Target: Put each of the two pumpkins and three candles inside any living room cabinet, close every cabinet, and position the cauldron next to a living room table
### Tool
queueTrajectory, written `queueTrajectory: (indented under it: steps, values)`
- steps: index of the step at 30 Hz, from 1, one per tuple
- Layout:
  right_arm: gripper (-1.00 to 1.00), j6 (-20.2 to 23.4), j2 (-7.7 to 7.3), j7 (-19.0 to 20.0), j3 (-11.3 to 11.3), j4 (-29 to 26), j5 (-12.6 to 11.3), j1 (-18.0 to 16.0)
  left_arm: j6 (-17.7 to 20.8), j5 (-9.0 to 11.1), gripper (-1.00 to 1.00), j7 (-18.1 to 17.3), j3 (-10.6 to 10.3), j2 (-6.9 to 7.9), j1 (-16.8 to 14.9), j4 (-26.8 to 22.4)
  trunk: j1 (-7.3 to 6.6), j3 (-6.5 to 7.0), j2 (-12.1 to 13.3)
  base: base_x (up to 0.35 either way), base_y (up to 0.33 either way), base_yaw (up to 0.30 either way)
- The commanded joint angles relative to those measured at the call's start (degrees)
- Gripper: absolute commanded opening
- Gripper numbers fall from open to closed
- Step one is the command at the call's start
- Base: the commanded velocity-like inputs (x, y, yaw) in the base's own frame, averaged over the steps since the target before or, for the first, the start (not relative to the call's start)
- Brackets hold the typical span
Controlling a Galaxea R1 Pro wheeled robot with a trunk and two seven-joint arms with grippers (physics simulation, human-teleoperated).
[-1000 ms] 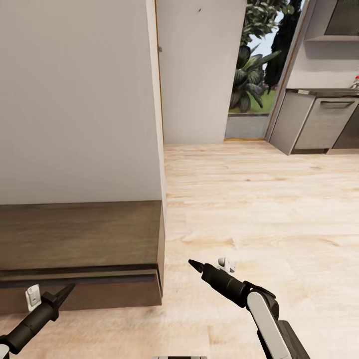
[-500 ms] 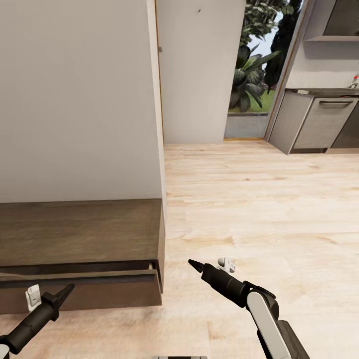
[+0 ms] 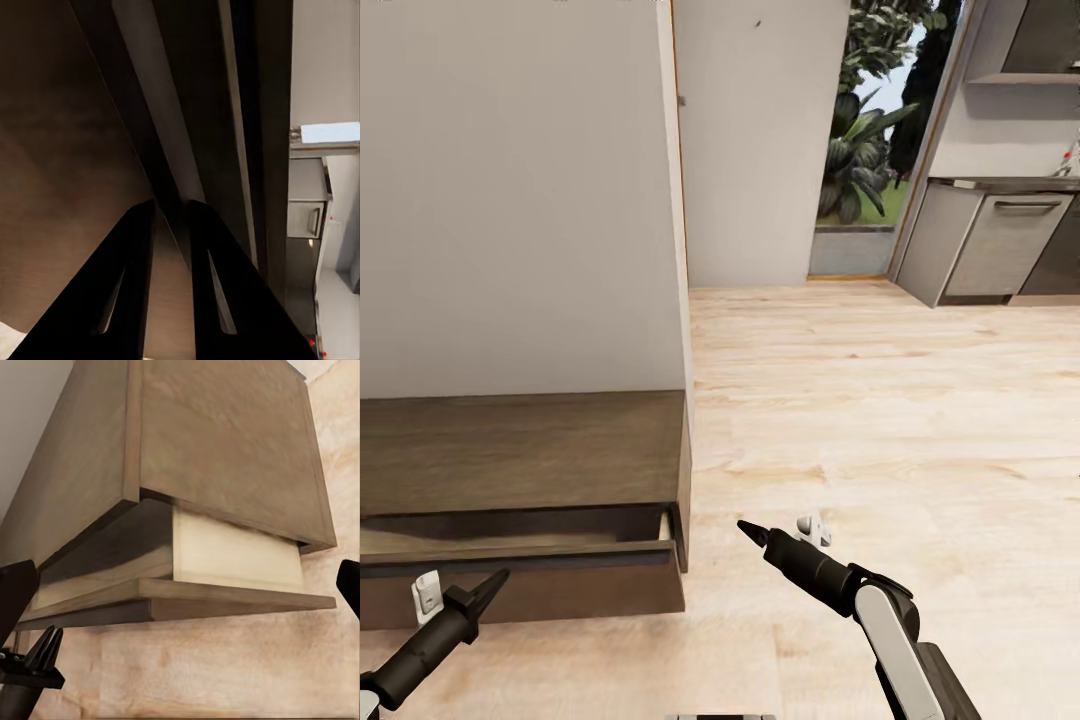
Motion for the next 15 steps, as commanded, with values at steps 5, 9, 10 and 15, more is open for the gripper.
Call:
queueTrajectory:
  steps: [5, 9, 10, 15]
  values:
    - [1.0, 0.26, 0.03, 0.24, -0.07, -0.02, 0.2, -0.02, -0.56, -0.06, -1.0, 0.33, 0.76, 0.05, -0.01, 0.14, -0.02, -0.06, -0.02, -0.134, 0.0, 0.0]
    - [1.0, 0.26, -0.04, 0.24, -0.07, -0.02, 0.2, -0.02, -0.56, -0.06, -1.0, 0.26, 0.76, 0.05, -0.01, 0.14, -0.02, -0.06, -0.02, -0.168, 0.0, 0.0]
    - [1.0, 0.26, -0.05, 0.24, -0.07, -0.02, 0.2, -0.02, -0.56, -0.06, -1.0, 0.28, 0.76, 0.03, -0.01, 0.14, -0.02, -0.06, -0.02, -0.072, 0.0, 0.0]
    - [1.0, 0.26, 0.01, 0.24, -0.07, -0.03, 0.2, -0.02, -0.56, -0.06, -1.0, 0.33, 0.76, -0.03, -0.01, 0.14, -0.02, -0.06, -0.02, -0.021, 0.0, 0.0]
